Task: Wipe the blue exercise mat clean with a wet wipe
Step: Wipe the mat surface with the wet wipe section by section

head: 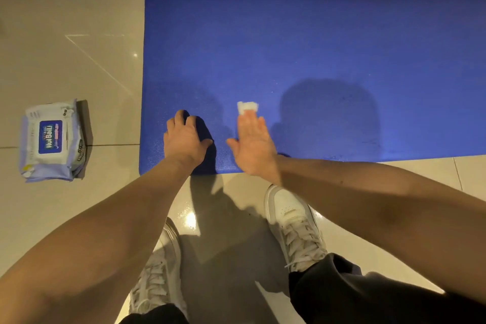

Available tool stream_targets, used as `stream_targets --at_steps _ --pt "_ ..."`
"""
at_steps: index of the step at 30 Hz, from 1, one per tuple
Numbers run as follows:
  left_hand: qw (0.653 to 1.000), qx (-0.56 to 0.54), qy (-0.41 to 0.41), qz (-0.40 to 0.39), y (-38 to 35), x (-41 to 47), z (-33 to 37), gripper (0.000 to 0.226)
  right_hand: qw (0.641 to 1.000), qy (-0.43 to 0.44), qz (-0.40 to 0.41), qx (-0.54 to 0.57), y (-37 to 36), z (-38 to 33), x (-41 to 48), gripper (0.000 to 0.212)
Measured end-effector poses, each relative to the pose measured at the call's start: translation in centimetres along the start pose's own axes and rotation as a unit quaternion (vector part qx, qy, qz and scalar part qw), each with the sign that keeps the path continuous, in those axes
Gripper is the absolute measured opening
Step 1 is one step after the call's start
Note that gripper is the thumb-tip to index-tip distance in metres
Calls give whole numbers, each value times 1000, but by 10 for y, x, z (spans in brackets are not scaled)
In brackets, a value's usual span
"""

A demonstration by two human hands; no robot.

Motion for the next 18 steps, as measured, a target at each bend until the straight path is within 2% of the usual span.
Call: stream_targets --at_steps 1,3,6,10,14,16,18 --pt "1000 -1 -1 6 2 3 0 68 998 49 -24 -6 -8 -22 1 74" --pt "1000 -3 -3 12 5 11 1 66 991 90 -68 -66 -22 -40 5 74" --pt "1000 -9 -13 2 5 22 5 70 991 97 -43 -85 -16 -22 13 75" --pt "999 2 -16 -39 -2 28 10 80 997 3 -6 -78 9 57 25 77" --pt "999 21 -8 -46 -5 28 12 80 988 -131 -57 -56 18 103 32 79" --pt "998 30 -2 -49 -4 32 14 80 990 -126 -51 -42 18 85 36 79" --pt "998 37 9 -51 0 37 14 80 996 -49 -50 -47 12 44 44 77"
Point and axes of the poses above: each hand's wrist, its own x-axis towards the middle knuckle, its own y-axis out of the back of the hand, z = x × y, the point moved 10 cm from there along x, towards the middle knuckle, and after that the axes turned 1 degree about y, right-handed, at the moved point
